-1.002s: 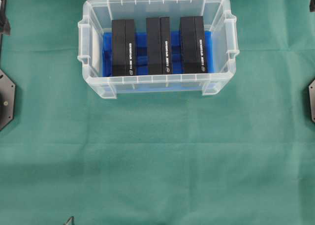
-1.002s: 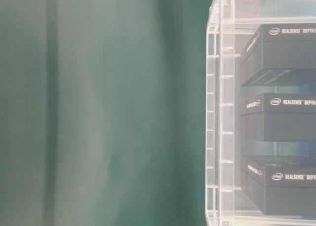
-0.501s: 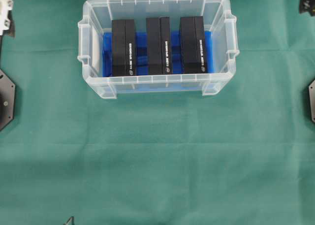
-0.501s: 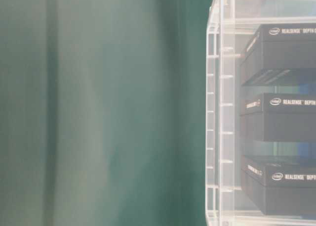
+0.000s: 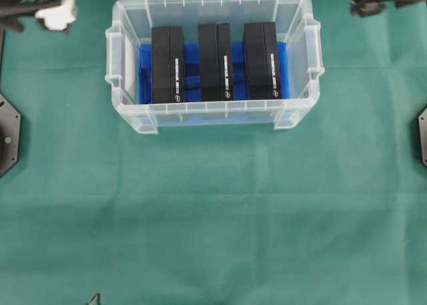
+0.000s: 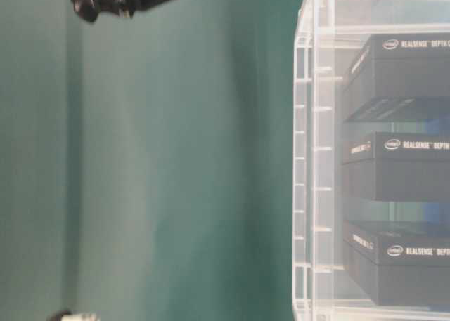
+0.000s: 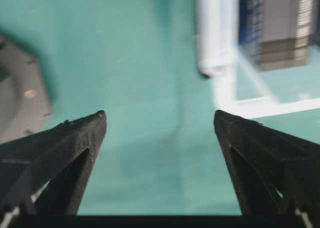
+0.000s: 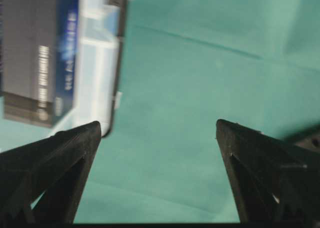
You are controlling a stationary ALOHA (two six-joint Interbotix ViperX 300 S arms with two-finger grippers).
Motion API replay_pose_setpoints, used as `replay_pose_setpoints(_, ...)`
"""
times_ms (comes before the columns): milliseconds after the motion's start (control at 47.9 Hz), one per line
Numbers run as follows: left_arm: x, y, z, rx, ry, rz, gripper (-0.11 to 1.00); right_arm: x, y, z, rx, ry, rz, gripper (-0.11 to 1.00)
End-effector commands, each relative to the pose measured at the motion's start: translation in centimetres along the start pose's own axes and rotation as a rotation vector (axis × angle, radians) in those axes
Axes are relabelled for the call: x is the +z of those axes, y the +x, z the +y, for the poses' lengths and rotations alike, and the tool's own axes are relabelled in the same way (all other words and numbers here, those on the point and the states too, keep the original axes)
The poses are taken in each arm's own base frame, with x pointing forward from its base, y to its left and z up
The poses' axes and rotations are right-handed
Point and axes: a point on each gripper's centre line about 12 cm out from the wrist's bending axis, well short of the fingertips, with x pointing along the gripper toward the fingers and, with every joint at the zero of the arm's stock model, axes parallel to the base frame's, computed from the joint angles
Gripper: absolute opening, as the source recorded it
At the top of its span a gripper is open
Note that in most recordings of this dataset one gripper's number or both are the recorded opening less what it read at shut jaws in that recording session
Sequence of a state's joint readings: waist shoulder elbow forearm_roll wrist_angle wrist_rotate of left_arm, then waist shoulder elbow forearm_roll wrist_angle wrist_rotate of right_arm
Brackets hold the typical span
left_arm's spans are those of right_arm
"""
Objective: Take the box out of the case with both arms.
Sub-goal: 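Move both open grippers above the case toward the outer black boxes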
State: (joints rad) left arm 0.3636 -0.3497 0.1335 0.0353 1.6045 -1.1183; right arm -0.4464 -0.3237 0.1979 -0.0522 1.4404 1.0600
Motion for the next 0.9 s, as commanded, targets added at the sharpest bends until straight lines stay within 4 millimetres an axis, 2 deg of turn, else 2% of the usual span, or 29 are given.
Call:
replay_pose_setpoints(0, 0.5, -0.7, -1.6, -0.035, 0.009, -0.019, 0.92, 0.4, -0.7, 1.8, 0.040, -0.016, -0.015, 0.96)
replay_pose_setpoints(167, 1.0, 0.2, -4.1, -0.020, 0.030, -0.014, 0.92, 0.9, -0.3, 4.9, 0.066, -0.049, -0.023, 0.96)
replay_pose_setpoints(459, 1.5, 1.3, -8.4, -0.047, 0.052, -0.022, 0.92, 1.5, 0.3, 8.9, 0.096, -0.083, -0.030, 0.96)
replay_pose_setpoints(668, 2.1, 1.7, -10.2, -0.053, 0.061, -0.029, 0.92, 1.6, 0.6, 10.9, 0.112, -0.100, -0.030, 0.96)
replay_pose_setpoints(877, 2.7, 1.6, -11.3, -0.064, 0.065, -0.044, 0.92, 1.6, 0.6, 11.7, 0.120, -0.107, -0.033, 0.96)
